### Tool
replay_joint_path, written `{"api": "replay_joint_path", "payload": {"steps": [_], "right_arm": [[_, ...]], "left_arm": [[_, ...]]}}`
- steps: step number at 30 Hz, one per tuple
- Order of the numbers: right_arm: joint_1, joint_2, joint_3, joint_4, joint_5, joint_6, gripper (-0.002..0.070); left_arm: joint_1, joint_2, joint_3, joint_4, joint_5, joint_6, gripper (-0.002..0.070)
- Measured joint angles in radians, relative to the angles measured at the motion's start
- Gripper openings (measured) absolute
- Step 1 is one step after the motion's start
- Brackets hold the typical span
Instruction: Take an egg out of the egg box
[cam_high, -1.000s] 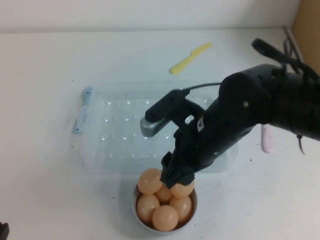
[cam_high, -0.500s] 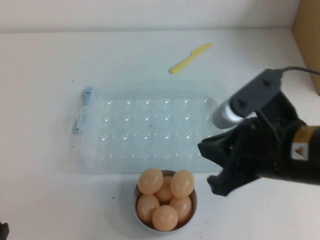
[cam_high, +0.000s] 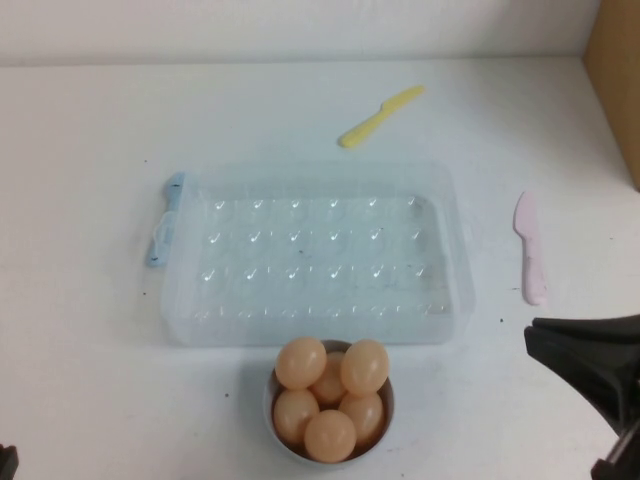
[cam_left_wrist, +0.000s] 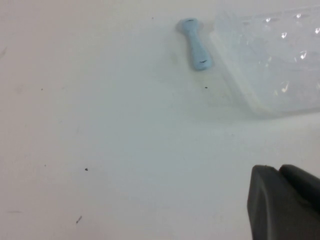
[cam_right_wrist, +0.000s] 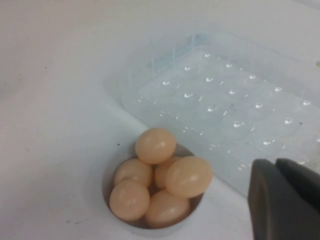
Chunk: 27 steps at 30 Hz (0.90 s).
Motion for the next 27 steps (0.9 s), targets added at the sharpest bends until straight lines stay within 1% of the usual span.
{"api": "replay_joint_path", "payload": {"steps": [9, 14, 16, 19, 27], "right_arm": [[0.0, -0.127, 0.207, 0.002, -0.177, 0.004, -0.0017], [-0.044, -0.233, 0.305, 0.004, -0.231, 0.004, -0.0017], [-0.099, -0.293, 0.346, 0.004, -0.235, 0.004, -0.0017], [-0.212, -0.373, 0.405, 0.004, -0.237, 0.004, -0.0017], [-0.543, -0.574, 0.546, 0.004, -0.237, 0.004, -0.0017]], "left_arm": [[0.0, 0.0, 0.0, 0.0, 0.0, 0.0, -0.0003], [0.0, 0.0, 0.0, 0.0, 0.0, 0.0, -0.0003], [0.0, 0.0, 0.0, 0.0, 0.0, 0.0, -0.0003], [0.0, 0.0, 0.0, 0.0, 0.0, 0.0, -0.0003], [0.0, 0.0, 0.0, 0.0, 0.0, 0.0, -0.0003]]}}
